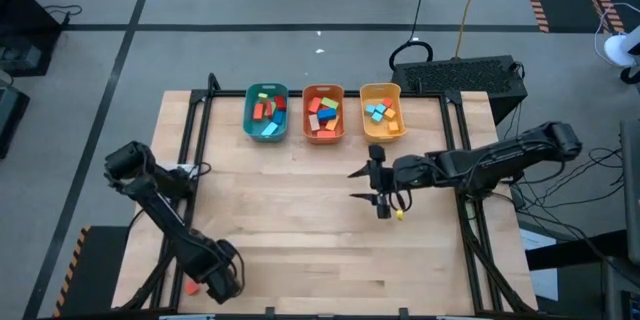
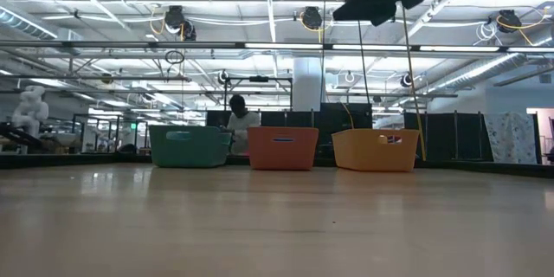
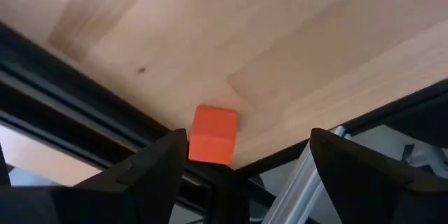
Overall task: Sort blocks by size
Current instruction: Put the orange cube block into the yellow bin
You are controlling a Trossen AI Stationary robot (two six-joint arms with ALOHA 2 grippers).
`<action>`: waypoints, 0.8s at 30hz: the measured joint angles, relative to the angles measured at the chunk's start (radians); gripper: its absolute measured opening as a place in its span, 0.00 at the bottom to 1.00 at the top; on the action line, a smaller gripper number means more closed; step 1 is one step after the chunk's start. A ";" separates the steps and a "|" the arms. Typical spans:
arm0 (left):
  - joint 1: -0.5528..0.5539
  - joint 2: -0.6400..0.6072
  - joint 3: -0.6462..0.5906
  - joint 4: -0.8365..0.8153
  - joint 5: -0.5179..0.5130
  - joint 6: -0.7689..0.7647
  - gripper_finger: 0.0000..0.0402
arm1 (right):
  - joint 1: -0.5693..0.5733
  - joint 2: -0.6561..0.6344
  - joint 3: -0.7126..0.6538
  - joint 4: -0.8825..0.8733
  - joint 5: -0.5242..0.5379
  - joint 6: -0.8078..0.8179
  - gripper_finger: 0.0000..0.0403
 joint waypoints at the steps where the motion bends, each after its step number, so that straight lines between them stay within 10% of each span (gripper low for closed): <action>1: -0.010 0.000 -0.003 0.002 0.000 -0.017 0.76 | 0.000 0.008 0.000 0.006 0.000 -0.001 0.53; 24: -0.155 0.121 -0.009 0.112 0.040 -0.083 0.75 | 0.000 0.111 0.000 0.064 -0.003 0.019 0.53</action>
